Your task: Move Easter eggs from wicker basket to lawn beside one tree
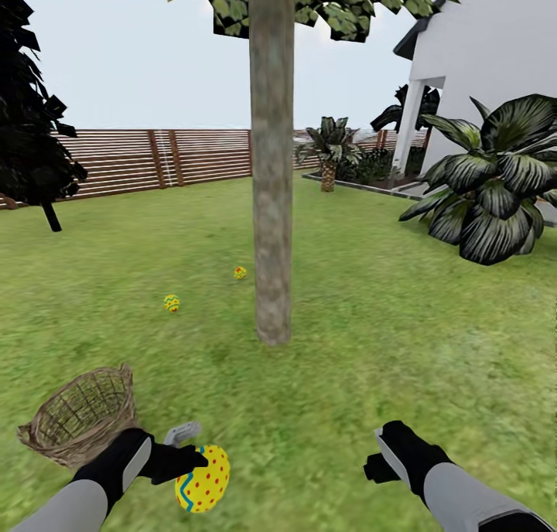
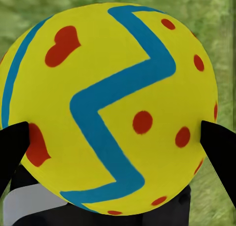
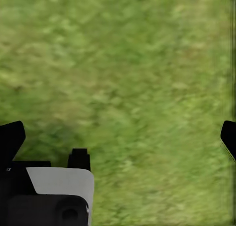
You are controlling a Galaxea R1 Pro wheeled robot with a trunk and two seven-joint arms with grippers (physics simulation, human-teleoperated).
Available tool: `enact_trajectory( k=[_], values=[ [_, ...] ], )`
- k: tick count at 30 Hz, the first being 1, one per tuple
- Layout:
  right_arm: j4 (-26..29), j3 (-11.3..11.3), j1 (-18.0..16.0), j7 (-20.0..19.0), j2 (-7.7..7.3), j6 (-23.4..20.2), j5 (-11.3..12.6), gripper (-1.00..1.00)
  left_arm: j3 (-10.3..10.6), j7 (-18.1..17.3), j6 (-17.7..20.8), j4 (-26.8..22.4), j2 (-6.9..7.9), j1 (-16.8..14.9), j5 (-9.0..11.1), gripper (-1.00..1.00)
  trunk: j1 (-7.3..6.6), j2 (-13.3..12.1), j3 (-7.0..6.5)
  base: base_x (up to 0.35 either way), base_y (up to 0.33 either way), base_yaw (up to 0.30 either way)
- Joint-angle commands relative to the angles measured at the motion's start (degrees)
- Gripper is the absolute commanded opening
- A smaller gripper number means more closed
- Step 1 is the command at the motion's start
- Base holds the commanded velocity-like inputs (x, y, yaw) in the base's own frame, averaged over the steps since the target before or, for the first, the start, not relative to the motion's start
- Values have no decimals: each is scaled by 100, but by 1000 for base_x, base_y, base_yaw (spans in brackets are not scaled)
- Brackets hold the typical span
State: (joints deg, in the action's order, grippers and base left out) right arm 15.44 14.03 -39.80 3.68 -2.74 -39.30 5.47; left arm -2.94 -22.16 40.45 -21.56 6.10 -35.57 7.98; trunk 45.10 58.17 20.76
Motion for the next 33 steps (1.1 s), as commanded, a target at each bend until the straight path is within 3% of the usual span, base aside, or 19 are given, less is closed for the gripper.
enact_trajectory(
  k=[1,10,18,33],
  values=[
    [11,34,-1,35,-5,-26,60,100,-31,2,51,-7,-3,-3,28,-100,2,4,7,108,-287,0],
    [11,30,-1,33,-13,-25,60,100,-39,-7,49,-7,11,-3,37,-100,2,4,7,118,-287,0],
    [11,30,-1,27,-42,-25,60,100,-40,2,-185,-3,14,-3,38,-100,2,4,7,169,-283,0],
    [11,30,-1,33,-26,-25,60,100,-40,2,-187,2,5,-3,46,-100,2,4,7,271,-192,0]
  ],
)
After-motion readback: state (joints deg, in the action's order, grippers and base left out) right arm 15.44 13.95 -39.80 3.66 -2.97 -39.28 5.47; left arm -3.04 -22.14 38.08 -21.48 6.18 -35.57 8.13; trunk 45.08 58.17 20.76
